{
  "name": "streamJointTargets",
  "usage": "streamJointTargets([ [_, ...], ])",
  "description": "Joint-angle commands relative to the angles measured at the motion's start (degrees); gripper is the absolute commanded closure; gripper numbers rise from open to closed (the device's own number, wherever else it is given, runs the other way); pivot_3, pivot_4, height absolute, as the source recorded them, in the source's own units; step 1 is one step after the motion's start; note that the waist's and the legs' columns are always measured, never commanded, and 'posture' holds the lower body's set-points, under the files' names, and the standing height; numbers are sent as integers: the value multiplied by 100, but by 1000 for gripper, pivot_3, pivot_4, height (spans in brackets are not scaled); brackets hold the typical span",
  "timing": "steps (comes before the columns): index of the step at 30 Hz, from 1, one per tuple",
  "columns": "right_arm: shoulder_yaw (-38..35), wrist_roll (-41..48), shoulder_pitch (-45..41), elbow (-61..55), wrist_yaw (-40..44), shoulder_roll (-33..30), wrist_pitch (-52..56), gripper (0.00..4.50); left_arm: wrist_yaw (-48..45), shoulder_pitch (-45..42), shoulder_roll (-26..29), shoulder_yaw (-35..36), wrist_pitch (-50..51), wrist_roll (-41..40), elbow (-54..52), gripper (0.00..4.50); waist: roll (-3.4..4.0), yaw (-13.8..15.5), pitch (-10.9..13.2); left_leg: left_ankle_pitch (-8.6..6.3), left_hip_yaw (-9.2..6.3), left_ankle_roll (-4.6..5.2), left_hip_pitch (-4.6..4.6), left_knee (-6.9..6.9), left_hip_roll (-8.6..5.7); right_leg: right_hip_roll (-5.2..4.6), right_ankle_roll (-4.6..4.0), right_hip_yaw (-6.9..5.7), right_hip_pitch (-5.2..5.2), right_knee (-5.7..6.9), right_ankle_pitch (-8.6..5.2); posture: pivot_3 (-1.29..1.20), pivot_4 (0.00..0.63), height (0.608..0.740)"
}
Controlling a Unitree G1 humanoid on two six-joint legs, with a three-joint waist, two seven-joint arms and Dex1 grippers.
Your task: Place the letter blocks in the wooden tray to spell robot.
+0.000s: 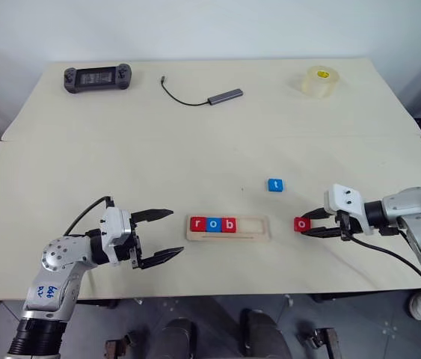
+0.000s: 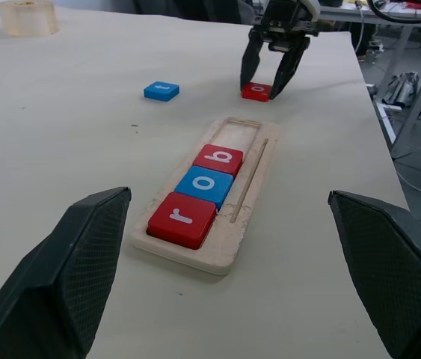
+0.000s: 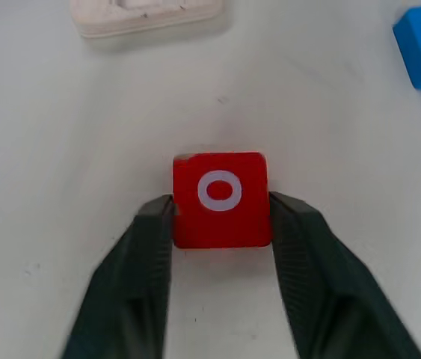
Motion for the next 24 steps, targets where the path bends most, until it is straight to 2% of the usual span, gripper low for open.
streamJointTargets([
  [1, -139, 114, -184, -294, 7, 47, 87, 3038, 42, 8, 71, 110, -19, -68, -227, 0, 1, 0, 0, 0, 0, 0, 0, 0, 0, 0, 0, 1, 0, 0, 0, 0, 150, 740],
  [8, 61, 761, -519, -1987, 42, 179, 1919, 3038, -14, -4, 40, 76, -76, -60, -211, 0, 3, 1, 1, -2, -2, -7, -1, 0, 8, -3, -1, 1, -2, -1, 0, 0, 150, 740],
  [10, 290, 642, -647, -2226, -146, 322, 2298, 3038, -6, -25, 19, 37, -57, -51, -229, 0, 2, 17, 1, -2, -8, -9, -1, 0, 9, -5, -2, -3, -2, -1, -1, 0, 150, 740],
  [12, 764, 293, -901, -2366, -623, 768, 2714, 3038, 1, -3, -5, 7, -45, -56, -282, 0, 1, 10, 0, -2, -13, -8, -2, 0, 4, -5, -3, -8, 0, -1, -1, 0, 150, 740],
  [16, 1123, 6, -992, -2400, -863, 1029, 2869, 3038, 51, 49, -17, 1, -29, -55, -360, 0, 2, 27, 0, -2, -15, -9, -7, -1, 4, -6, -6, -9, -7, 4, -2, 0, 150, 740],
  [24, 1357, -213, -1040, -2250, -972, 1103, 2879, 3038, 189, 168, -8, 44, -29, -66, -463, 0, 2, 1, 0, -2, -20, -5, -19, 0, -8, -3, -5, -15, -14, 9, -1, 0, 150, 740],
])
